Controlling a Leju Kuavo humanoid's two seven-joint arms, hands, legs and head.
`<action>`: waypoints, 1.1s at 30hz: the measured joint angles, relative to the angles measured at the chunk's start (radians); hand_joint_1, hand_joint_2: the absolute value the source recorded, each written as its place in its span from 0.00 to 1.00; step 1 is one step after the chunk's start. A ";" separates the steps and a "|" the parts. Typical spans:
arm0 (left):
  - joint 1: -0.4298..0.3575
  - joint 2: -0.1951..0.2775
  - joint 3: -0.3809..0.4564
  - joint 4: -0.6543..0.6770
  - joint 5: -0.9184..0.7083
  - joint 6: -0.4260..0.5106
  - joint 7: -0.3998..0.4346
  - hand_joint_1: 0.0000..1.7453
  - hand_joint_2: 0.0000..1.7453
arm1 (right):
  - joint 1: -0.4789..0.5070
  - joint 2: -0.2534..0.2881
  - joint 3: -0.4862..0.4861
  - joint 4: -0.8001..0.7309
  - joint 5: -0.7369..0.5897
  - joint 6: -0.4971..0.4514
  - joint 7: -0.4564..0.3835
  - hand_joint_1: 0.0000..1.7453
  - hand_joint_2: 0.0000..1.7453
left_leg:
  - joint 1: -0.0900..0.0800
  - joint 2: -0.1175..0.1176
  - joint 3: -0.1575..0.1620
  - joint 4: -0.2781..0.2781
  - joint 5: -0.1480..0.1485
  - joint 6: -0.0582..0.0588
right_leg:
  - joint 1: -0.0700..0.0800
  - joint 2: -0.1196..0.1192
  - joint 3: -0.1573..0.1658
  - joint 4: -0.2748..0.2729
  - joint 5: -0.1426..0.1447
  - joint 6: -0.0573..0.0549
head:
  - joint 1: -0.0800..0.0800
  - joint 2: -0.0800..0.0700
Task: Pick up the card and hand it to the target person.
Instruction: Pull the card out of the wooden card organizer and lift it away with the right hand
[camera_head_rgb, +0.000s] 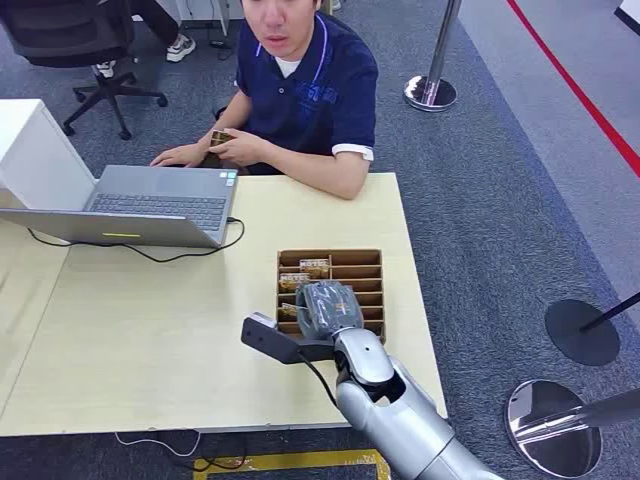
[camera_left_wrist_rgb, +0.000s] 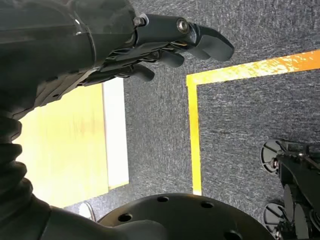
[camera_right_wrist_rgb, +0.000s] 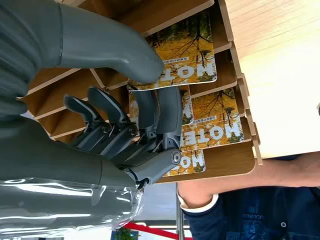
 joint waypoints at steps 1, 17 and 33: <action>0.000 0.000 0.000 0.000 0.000 0.000 -0.001 0.00 1.00 | 0.000 0.000 0.000 0.000 0.000 0.000 0.000 0.95 1.00 | 0.000 0.000 0.000 0.000 0.000 0.000 | 0.000 0.000 0.000 0.000 0.000 0.000 | 0.000 0.000; -0.003 0.015 0.000 0.009 -0.055 -0.099 -0.113 0.00 1.00 | 0.000 0.000 0.000 0.000 0.000 0.005 -0.010 0.96 1.00 | 0.000 0.000 0.000 0.000 0.000 0.000 | 0.000 0.000 0.000 0.000 0.000 0.000 | 0.000 0.000; -0.003 0.015 0.001 0.011 -0.053 -0.100 -0.107 0.00 1.00 | -0.001 0.008 0.000 0.002 -0.001 0.017 -0.026 0.96 1.00 | 0.000 0.000 0.000 0.000 0.000 0.000 | 0.000 0.000 0.000 0.000 0.000 0.000 | 0.000 0.000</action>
